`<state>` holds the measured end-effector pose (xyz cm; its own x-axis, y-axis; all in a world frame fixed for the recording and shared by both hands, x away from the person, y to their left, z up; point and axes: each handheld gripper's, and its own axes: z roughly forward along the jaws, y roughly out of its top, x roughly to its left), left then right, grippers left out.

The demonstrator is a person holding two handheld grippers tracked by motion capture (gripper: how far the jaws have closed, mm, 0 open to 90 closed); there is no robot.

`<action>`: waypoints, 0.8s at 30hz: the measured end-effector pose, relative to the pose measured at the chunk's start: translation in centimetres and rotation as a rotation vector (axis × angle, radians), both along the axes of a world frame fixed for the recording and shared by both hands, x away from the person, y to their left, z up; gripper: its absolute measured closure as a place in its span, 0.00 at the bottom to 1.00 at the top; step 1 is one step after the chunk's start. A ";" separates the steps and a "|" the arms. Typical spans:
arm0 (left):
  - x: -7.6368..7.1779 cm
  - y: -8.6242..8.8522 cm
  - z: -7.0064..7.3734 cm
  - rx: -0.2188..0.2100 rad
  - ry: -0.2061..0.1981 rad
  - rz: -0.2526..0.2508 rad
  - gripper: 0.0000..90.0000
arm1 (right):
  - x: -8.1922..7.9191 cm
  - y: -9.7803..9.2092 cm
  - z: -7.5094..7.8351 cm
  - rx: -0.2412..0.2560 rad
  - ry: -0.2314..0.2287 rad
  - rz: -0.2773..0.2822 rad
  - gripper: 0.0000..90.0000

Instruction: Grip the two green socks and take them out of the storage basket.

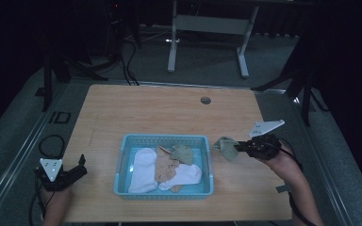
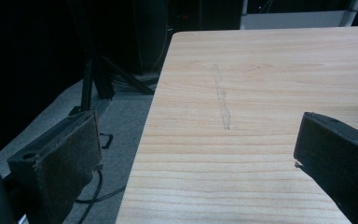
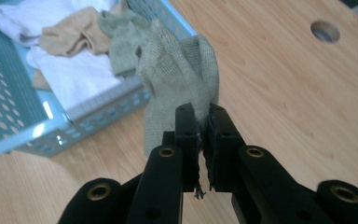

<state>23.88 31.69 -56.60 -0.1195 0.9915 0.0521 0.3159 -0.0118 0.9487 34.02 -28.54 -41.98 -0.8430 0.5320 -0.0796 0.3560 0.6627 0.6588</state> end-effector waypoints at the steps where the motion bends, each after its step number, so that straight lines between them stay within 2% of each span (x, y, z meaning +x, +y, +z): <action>1: 0.0 0.0 0.0 0.000 0.000 0.001 0.00 | 0.1 -0.4 -0.3 -0.003 0.003 -0.011 0.94; 3: 0.0 0.0 0.0 0.001 0.001 0.001 0.00 | 0.2 -1.3 -1.1 0.005 0.018 -0.043 0.94; 6: 0.0 0.0 0.0 0.001 0.001 0.001 0.00 | 0.2 -1.6 -1.4 0.001 0.020 -0.050 0.94; 7: 0.0 0.0 0.0 0.002 0.002 0.002 0.00 | 0.1 -2.3 -2.0 -0.005 0.032 -0.074 0.94; 15: 0.0 0.0 0.0 -0.001 0.000 0.002 0.00 | 0.2 -3.6 -4.3 0.002 0.065 -0.129 0.94; 24: 0.0 0.0 0.0 0.000 0.000 0.004 0.00 | 0.5 -4.4 -6.4 0.008 0.107 -0.158 0.93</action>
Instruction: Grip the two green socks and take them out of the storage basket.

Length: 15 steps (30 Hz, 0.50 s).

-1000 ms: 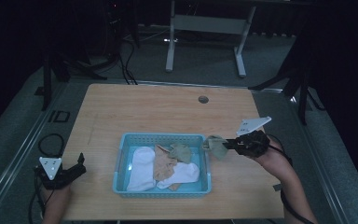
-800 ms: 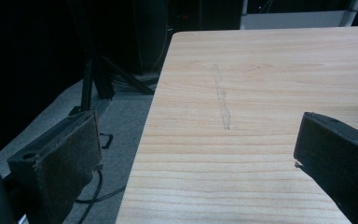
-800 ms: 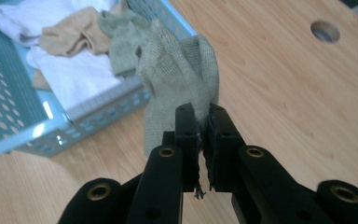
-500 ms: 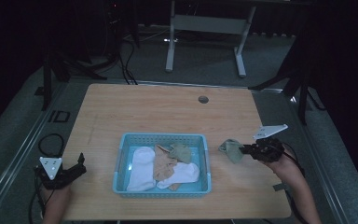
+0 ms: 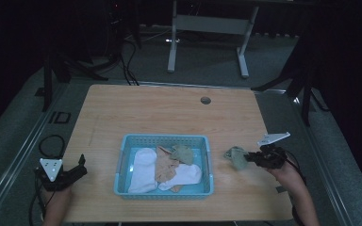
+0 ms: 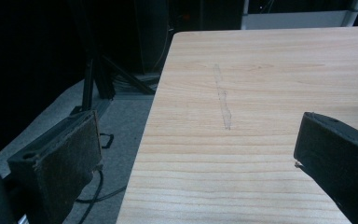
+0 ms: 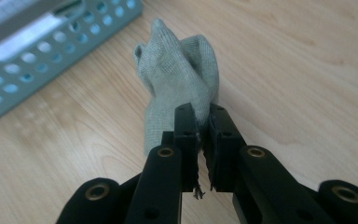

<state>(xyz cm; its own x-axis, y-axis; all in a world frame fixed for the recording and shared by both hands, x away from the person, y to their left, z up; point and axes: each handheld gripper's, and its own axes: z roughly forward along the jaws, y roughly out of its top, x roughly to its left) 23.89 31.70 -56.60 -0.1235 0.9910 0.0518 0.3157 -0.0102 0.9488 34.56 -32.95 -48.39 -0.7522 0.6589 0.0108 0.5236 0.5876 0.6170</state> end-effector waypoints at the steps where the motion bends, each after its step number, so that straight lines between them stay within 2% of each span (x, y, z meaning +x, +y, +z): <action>1: 0.0 0.0 0.0 0.000 -0.001 0.000 0.00 | 0.0 -0.1 -0.3 -0.002 0.007 -0.004 0.93; 4: 0.0 0.0 0.0 0.001 0.001 -0.001 0.00 | 0.2 -0.4 -1.3 -0.006 0.027 -0.019 0.93; 12: 0.0 0.0 0.0 0.002 0.002 0.000 0.00 | 0.5 -0.8 -2.7 -0.018 0.062 -0.048 0.91; 15: 0.0 0.0 0.0 0.003 0.001 0.000 0.00 | 0.6 -0.9 -2.8 -0.012 0.065 -0.065 0.83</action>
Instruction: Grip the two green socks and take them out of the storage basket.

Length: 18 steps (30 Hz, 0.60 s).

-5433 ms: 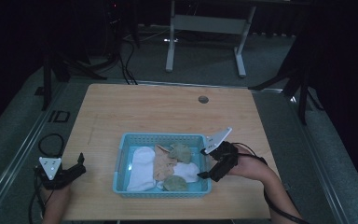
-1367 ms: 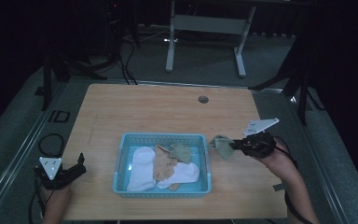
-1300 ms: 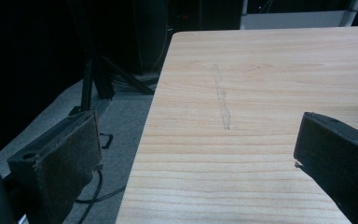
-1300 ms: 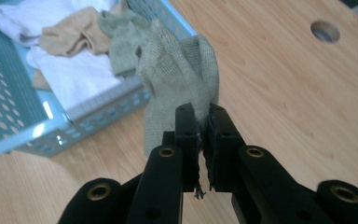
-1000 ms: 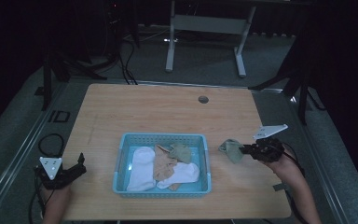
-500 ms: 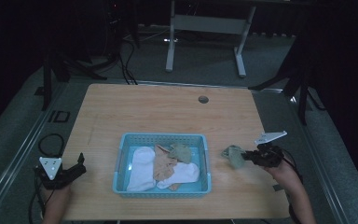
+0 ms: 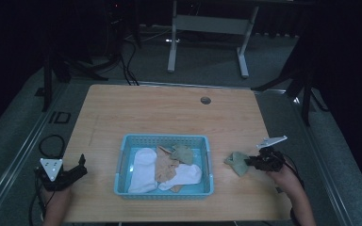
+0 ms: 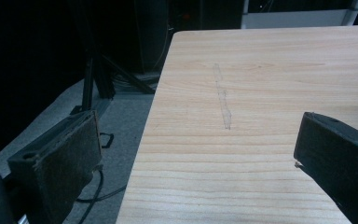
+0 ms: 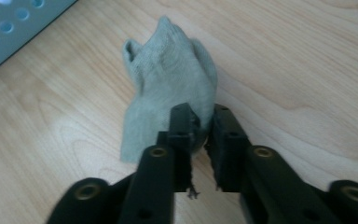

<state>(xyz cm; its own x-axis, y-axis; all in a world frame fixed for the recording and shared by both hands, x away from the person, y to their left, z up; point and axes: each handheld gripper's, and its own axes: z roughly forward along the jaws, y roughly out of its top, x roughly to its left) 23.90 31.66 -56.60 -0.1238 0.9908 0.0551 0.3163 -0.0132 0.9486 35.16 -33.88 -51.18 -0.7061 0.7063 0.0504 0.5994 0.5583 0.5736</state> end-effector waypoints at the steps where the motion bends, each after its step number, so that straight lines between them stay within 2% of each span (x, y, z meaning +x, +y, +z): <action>1: 0.0 0.0 0.0 0.000 0.000 0.000 0.00 | 0.1 -0.1 0.2 0.002 -0.004 -0.008 0.78; 4: 0.0 0.0 0.0 -0.001 0.001 0.000 0.00 | 0.1 -0.2 0.9 0.009 -0.017 -0.018 0.72; 7: 0.0 0.0 0.0 -0.002 0.001 -0.001 0.00 | 0.1 -0.1 2.0 0.002 -0.034 -0.012 0.65; 10: 0.0 0.0 0.0 -0.003 0.002 -0.002 0.00 | 0.1 0.2 3.1 0.018 -0.049 0.000 0.61; 18: 0.0 0.0 0.0 -0.003 0.001 -0.002 0.00 | -0.1 3.0 4.9 0.049 -0.072 0.074 0.57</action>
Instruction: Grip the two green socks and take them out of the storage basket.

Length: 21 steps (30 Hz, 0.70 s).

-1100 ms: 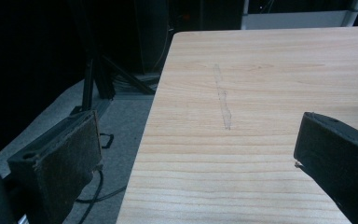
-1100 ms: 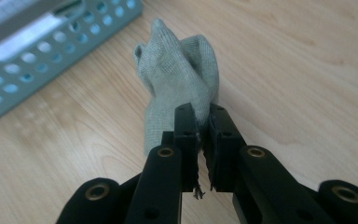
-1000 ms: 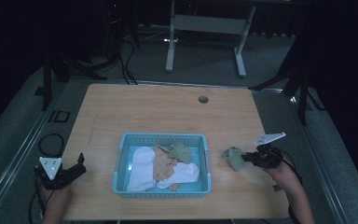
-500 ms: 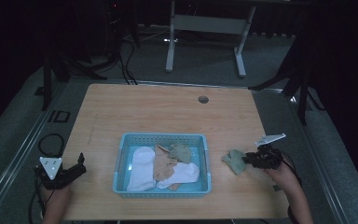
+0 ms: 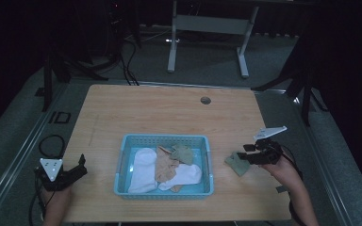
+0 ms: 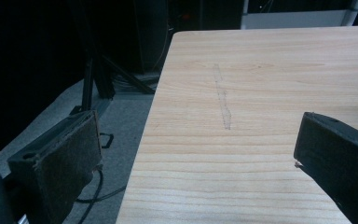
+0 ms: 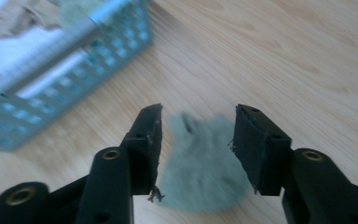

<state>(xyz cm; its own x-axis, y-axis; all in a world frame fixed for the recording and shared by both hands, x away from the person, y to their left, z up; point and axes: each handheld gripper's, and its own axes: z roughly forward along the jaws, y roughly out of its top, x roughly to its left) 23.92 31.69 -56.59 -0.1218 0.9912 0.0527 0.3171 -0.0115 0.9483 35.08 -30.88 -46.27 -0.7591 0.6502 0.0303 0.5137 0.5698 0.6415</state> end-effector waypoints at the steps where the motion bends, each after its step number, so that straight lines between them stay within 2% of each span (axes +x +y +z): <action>1: 0.0 0.0 0.0 0.000 0.000 0.000 0.00 | 0.1 0.5 0.2 0.008 -0.004 0.009 0.56; 4: 0.0 0.0 0.0 -0.001 0.002 -0.001 0.00 | 0.2 1.3 0.6 0.010 -0.006 0.031 0.55; 10: 0.0 0.0 0.0 -0.001 0.003 -0.002 0.00 | 0.5 4.2 1.6 0.012 -0.016 0.101 0.53; 14: 0.0 0.0 0.0 -0.003 0.002 -0.003 0.00 | 0.7 5.9 2.0 0.005 -0.016 0.146 0.49; 21: 0.0 0.0 0.0 -0.003 0.003 -0.003 0.00 | 0.8 8.5 2.3 -0.004 -0.026 0.204 0.49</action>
